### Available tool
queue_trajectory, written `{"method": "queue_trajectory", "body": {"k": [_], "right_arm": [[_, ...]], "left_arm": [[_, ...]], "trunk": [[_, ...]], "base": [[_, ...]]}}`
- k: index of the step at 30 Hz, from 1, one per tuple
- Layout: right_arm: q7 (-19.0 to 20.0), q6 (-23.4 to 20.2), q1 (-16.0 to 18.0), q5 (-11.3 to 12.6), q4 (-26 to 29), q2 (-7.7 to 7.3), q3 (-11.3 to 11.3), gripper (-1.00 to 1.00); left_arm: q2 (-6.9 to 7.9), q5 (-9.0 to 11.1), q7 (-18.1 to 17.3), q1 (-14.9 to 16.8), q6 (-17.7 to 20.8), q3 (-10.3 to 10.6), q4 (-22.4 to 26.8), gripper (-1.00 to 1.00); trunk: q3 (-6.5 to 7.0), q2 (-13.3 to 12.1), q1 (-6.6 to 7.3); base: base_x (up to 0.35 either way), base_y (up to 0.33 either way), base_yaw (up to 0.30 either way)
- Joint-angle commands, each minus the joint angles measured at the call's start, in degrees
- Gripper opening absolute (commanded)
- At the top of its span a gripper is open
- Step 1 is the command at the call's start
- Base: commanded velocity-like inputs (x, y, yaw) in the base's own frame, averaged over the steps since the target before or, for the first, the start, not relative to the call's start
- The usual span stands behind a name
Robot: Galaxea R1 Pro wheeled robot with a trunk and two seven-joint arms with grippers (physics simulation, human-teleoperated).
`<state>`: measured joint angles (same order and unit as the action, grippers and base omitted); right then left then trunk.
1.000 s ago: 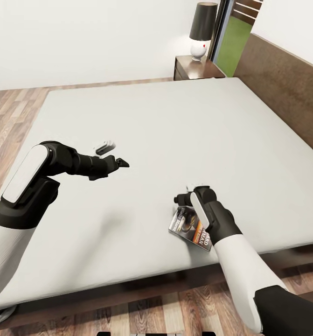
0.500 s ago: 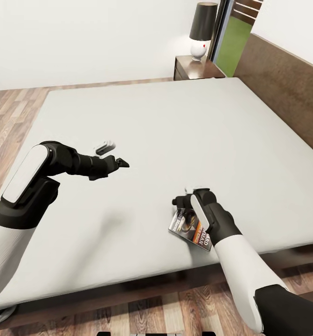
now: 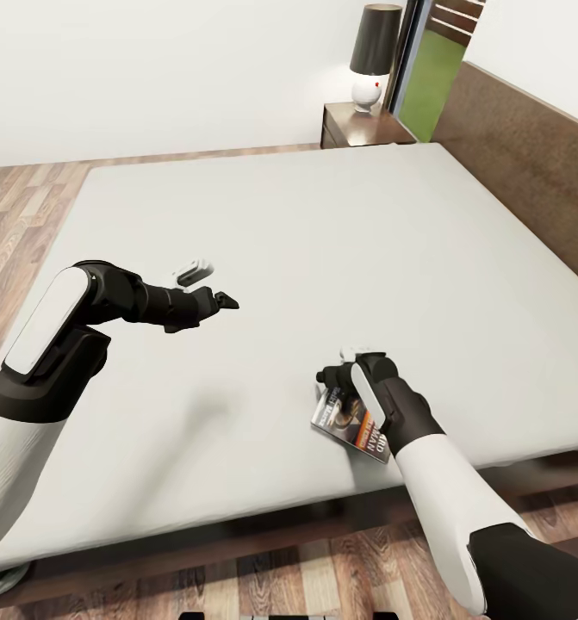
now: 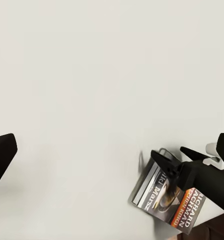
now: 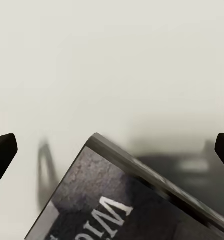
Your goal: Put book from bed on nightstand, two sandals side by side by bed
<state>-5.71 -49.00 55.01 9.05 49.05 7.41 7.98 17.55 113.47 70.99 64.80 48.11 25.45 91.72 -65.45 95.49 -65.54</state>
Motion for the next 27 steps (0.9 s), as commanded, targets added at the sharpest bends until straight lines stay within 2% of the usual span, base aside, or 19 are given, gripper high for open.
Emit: {"method": "queue_trajectory", "body": {"k": [1,11,27], "right_arm": [[-0.7,-0.2,0.0,0.8,-0.1,-0.02,0.1,1.0],[-0.6,0.3,0.0,0.8,-0.5,-0.03,0.1,1.0],[-0.6,0.3,0.0,0.8,-0.5,0.05,0.1,1.0]], "left_arm": [[0.03,0.4,0.5,0.1,0.3,0.1,0.0,1.0],[0.03,0.4,0.5,0.1,0.4,0.1,0.0,1.0],[0.03,0.4,0.5,0.1,0.3,0.0,0.0,1.0]], "trunk": [[-0.04,0.0,0.0],[-0.04,0.0,0.0],[-0.04,0.0,0.0]], "base": [[-0.062,-0.071,0.0],[-0.139,-0.145,0.0],[-0.037,-0.022,0.0]]}}
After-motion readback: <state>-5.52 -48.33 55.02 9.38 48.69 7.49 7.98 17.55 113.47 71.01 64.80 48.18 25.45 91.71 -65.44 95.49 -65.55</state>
